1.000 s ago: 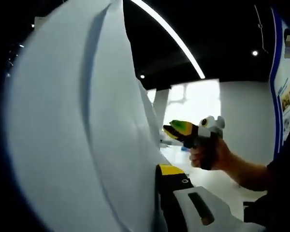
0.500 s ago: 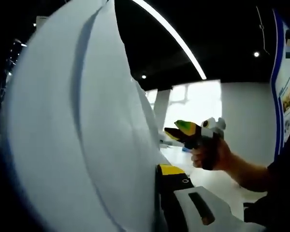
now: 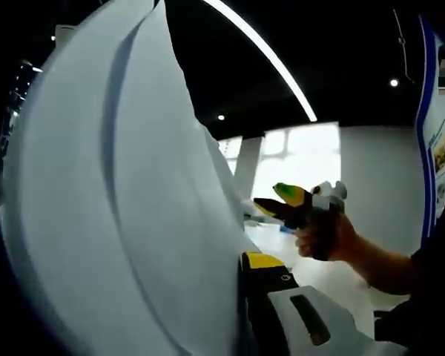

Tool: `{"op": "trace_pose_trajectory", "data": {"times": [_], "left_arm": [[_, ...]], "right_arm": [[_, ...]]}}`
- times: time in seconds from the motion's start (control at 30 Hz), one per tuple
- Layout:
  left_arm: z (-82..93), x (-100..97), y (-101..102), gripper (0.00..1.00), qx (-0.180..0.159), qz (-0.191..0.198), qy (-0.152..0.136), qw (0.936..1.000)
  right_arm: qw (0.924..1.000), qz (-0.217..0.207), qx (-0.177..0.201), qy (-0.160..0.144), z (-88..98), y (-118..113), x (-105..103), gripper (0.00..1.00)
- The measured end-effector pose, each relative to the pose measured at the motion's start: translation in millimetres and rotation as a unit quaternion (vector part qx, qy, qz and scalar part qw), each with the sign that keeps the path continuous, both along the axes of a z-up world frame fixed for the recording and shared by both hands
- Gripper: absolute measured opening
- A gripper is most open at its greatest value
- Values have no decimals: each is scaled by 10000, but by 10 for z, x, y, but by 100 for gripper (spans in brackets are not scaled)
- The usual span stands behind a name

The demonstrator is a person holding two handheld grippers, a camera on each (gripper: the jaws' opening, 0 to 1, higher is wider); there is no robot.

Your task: Organize the stack of printing papers by aligning and flattening the scattered papers on the table

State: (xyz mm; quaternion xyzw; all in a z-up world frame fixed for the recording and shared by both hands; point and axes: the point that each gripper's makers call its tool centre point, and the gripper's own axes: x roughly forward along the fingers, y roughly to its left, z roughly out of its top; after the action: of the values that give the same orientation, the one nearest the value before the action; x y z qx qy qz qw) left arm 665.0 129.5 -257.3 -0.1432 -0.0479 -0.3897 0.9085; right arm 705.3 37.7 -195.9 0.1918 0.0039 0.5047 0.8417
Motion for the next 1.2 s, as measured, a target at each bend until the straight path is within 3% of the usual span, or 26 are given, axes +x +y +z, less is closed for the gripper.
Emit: {"op": "trace_pose_trajectory", "data": {"times": [0.5,1.2], "left_arm": [[-14,18,23,8,39,3,9,10000],[-16,46,61,9,46,23,7,10000]], "right_arm": [[9998,-103,-127,-116,-17,-41,-83,36],[9998,-133,-146,-43,7,-75,-35,45]]}}
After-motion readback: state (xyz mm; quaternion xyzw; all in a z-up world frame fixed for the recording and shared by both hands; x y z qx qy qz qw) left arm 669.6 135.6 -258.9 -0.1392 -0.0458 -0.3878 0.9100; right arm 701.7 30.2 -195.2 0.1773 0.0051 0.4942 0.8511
